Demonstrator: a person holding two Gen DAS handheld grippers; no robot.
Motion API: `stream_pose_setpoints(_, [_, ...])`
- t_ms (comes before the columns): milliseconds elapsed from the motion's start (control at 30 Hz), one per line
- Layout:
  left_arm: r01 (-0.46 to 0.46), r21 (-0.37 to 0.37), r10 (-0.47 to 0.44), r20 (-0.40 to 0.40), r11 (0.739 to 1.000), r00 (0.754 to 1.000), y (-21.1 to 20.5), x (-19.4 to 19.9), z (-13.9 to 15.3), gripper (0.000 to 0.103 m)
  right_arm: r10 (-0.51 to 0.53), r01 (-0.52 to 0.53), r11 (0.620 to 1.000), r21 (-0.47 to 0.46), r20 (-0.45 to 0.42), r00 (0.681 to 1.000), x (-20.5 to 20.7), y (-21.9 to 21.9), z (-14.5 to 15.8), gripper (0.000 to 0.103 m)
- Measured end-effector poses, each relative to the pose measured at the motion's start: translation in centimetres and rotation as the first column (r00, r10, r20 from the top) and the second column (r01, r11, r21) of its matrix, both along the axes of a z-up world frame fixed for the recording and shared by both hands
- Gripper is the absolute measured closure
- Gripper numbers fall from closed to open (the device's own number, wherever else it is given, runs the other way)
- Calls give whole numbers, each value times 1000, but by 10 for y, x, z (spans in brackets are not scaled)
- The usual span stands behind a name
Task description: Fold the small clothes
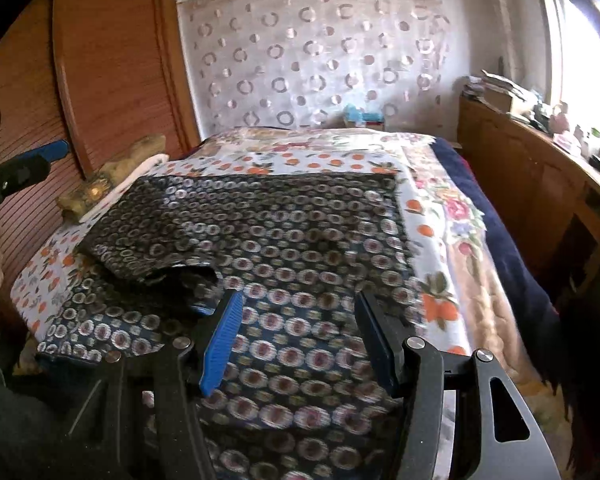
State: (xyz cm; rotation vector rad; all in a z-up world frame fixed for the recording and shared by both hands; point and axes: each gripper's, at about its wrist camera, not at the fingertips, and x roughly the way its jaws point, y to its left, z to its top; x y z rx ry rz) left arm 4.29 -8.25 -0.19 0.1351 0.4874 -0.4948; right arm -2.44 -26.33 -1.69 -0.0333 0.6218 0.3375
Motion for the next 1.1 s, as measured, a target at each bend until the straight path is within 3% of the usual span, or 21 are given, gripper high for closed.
stream_pose_setpoints(333, [-126,-15,125,-55,992,991,55,-9,-29,24,159,-163,983,-86,-50,986,34,56,-9,43])
stream_pose_setpoints(667, [-188,-32,184,-103,982,977,82,-8,-50,24,178,-191,969,-159,-92,980,77,75,-16,43])
stream_pose_setpoints(733, [-195,-34,190,-105,980,976,85,-8,-51,24,196,-209,964,-164,-92,976,80,82,-15,50])
stream_pose_setpoints(867, [-200,-36,195,-110,979,975,86,-8,-54,24,207,-221,958,-184,-94,974,83,93,-19,53])
stream_pose_setpoints(967, [-201,-39,196,-115,979,974,87,-8,-56,24,216,-230,954,-192,-95,972,86,99,-20,58])
stream_pose_setpoints(1000, [-202,-39,196,-118,979,974,87,-8,-57,24,221,-235,953,-193,-92,971,83,99,-21,67])
stream_pose_setpoints(1033, [-202,-40,196,-120,979,973,87,-8,-58,24,229,-243,951,-191,-92,969,83,102,-21,81])
stream_pose_setpoints(1100, [-203,-42,197,-123,978,973,88,-8,-59,24,254,-264,948,-180,-77,964,80,105,-20,97])
